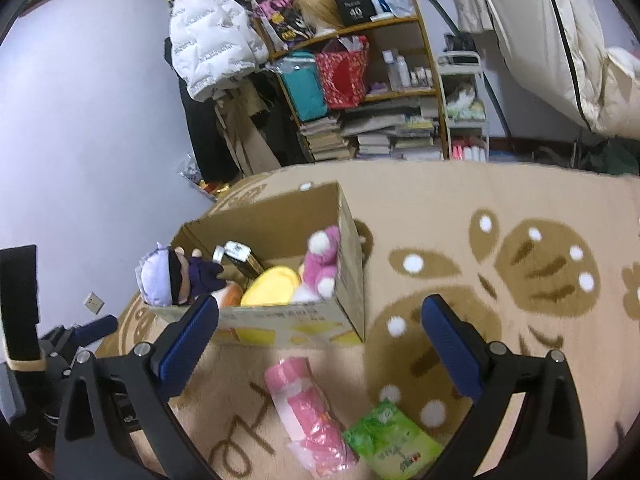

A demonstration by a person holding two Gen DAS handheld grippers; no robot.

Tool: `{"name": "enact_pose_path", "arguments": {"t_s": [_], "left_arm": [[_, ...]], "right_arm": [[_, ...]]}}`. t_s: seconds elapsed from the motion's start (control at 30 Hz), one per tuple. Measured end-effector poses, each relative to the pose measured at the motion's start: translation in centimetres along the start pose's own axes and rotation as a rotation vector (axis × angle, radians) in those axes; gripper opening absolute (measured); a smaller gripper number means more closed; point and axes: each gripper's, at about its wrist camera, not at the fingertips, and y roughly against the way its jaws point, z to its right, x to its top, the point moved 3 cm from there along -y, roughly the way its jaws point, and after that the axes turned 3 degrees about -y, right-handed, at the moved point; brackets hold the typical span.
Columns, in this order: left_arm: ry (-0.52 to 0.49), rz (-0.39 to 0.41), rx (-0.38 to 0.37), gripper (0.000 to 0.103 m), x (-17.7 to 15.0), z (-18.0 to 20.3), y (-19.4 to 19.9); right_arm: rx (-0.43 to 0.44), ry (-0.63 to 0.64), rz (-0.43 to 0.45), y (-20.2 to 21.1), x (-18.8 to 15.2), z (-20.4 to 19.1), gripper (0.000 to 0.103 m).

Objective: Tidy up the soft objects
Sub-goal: 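Withdraw both tools from box and move toward pink roll and green pack, then grasp pink-and-white roll with left tool while right grasps green tissue pack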

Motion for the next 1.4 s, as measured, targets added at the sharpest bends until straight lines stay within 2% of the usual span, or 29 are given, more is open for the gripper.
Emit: {"name": "enact_pose_path", "arguments": {"t_s": [0.13,0.47,0.87,1.0,1.4], "left_arm": [[-0.008,-0.052,-0.023,0.103,-0.8,1.0,-1.3],[-0.040,-0.136,-0.077,0.103,-2.0,3.6,-3.9],[-0.076,-0.204,-0.108,0.103,-2.7,6.1,-6.7],[-0.118,-0.203,-0.104,0.103,-2.8,7.0,-7.6],[-0.122,-0.239,-0.102,0.103,-3.3,8.0,-10.0]], "right_arm": [[-0.007,-0.050,-0.044,-0.6,-0.8,1.2,0.102],[-0.051,-0.136,-0.205,-3.2,-3.4,3.4,0.083],[-0.179,-0.311,-0.364,-4.8,-6.6,7.5,0.083],[-0.218,-0.338,-0.396,-5.2,-7.8,8.3,0.083],[-0.171,-0.454,-0.412,-5.5,-8.8,9.3,0.083]]}}
